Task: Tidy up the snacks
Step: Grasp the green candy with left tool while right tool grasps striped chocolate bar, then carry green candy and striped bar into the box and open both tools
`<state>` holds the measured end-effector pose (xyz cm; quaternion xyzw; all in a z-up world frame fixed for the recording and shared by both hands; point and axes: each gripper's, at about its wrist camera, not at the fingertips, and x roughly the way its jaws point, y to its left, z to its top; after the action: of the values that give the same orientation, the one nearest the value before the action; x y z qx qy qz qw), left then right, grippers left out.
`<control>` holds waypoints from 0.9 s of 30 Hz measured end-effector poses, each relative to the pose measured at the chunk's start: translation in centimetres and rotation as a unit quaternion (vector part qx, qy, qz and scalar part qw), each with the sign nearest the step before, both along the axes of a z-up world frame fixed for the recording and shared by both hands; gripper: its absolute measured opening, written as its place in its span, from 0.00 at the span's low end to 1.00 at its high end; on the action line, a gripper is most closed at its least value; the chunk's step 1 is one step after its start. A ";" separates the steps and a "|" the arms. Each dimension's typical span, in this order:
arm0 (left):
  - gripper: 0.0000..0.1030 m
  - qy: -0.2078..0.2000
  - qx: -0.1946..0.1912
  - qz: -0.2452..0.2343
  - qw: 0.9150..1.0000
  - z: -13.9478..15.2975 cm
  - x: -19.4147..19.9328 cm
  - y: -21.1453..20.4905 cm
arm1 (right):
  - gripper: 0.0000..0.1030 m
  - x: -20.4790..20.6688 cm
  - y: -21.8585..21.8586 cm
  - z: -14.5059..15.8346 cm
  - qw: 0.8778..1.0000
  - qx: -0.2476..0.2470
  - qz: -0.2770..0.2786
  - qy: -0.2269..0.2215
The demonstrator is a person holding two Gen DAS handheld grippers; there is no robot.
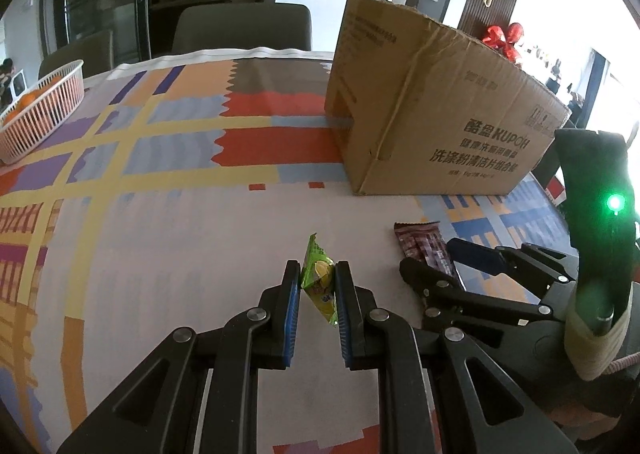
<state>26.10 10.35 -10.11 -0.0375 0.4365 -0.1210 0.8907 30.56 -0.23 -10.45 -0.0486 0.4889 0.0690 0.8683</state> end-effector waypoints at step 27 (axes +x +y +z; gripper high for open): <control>0.18 -0.053 -0.002 -0.003 0.999 6.7 -1.7 -3.5 | 0.35 -3.5 -5.5 8.0 0.995 0.063 0.006 -0.080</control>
<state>24.45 6.87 -3.37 -0.0314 0.3882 -0.1265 0.9123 27.11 -5.69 -2.43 -0.0020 0.4119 0.1003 0.9057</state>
